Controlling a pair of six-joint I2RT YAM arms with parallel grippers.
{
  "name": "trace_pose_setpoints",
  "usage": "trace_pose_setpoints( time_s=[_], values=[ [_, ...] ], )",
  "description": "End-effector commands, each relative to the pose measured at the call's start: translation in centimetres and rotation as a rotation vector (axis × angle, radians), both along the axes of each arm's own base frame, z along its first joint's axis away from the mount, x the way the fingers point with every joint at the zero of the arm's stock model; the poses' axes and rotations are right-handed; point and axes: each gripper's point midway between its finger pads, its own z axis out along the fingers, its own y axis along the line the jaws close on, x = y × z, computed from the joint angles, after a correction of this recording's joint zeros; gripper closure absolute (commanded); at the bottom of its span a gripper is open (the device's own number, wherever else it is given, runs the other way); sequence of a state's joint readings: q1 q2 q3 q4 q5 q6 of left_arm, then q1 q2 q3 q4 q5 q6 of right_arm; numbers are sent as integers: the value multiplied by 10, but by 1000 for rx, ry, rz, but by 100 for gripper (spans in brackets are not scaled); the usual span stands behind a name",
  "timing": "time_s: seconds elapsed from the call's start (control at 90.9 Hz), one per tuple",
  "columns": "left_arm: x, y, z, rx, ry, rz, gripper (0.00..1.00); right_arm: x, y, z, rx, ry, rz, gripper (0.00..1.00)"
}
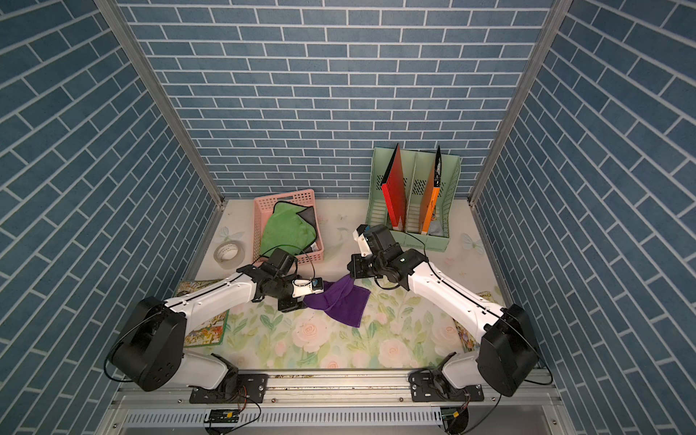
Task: Fold the square dishcloth
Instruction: Flatten out the cleaning item at the center of the board.
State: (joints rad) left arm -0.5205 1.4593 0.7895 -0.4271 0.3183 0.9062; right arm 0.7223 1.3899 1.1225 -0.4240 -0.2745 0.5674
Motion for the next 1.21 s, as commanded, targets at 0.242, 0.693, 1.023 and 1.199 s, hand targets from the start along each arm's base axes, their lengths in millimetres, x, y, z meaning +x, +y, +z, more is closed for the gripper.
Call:
trace_pose_setpoints(
  time_s=[0.242,0.693,1.023,1.199],
  values=[
    [-7,-11,-25,51,-22,-64,47,8,-22,12,-29,-43,-35,100],
    [-9,-15,-58,188,-10,-81,71,11,-40,-12,-43,-17,-74,100],
    [14,-12,44,137,-40,-2,100,21,-54,5,-55,-64,-88,100],
    [57,-15,160,25,-202,125,100,33,-61,69,-72,-196,-108,100]
  ],
)
